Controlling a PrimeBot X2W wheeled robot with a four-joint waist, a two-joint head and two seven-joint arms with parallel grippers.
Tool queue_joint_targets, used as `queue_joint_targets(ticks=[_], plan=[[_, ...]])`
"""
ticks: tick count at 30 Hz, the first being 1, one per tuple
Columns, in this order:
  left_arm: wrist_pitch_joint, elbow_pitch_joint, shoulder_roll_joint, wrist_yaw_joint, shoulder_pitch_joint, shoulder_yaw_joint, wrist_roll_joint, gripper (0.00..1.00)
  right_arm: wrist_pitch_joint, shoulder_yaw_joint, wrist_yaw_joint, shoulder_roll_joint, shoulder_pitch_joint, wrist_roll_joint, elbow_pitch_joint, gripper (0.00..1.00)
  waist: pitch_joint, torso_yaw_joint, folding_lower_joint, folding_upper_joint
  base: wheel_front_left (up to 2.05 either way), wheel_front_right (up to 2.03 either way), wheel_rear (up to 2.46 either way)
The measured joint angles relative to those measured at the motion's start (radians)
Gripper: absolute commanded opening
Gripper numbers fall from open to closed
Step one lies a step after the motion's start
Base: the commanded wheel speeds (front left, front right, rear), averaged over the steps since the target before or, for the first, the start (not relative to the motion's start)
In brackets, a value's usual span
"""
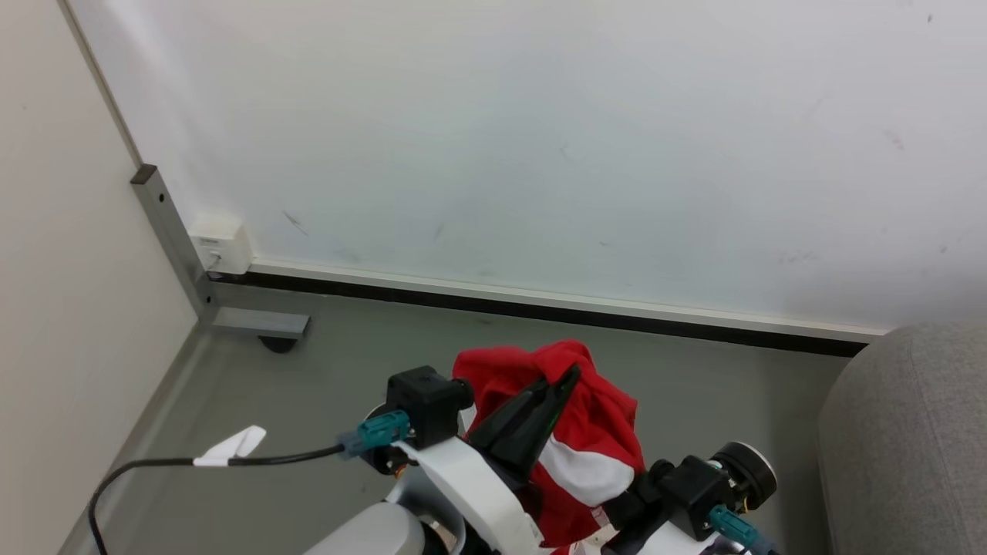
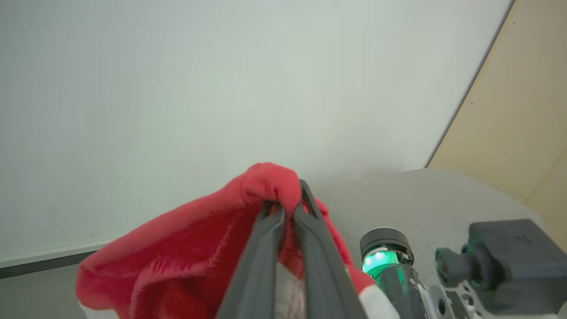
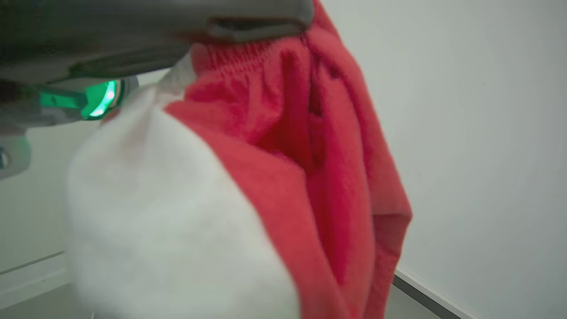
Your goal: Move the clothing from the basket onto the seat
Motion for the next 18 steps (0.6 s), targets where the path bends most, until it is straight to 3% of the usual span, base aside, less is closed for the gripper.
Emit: queue_joint_targets(ticks=[10,15,16,17,18], plan=[[-0.012,0.013,0.029,0.016,0.023,0.030,-0.021,0.00,0.000,-0.110,0.000,0.000,0.127,0.139,-0.151,0.00,-0.002,-0.002,0.0000,0.0000,0.00,0.00,0.00],[-0.009,-0.009,0.026,-0.006,0.031,0.011,-0.032,0.00,0.000,-0.132,0.000,0.001,0.157,0.184,-0.224,0.00,0.008,-0.030,0.0000,0.0000,0.00,0.00,0.00],[-0.010,-0.013,0.025,-0.006,0.032,0.012,-0.034,0.27,0.000,-0.137,0.000,0.000,0.157,0.190,-0.229,0.00,0.010,-0.037,0.0000,0.0000,0.00,0.00,0.00],[-0.013,-0.017,0.023,-0.006,0.032,0.012,-0.034,0.82,0.000,-0.140,0.000,0.000,0.157,0.196,-0.234,0.00,0.012,-0.045,0.0000,0.0000,0.00,0.00,0.00],[-0.017,-0.022,0.021,-0.006,0.032,0.014,-0.034,1.00,0.000,-0.145,0.000,0.001,0.154,0.201,-0.237,0.00,0.015,-0.054,0.0000,0.0000,0.00,0.00,0.00]])
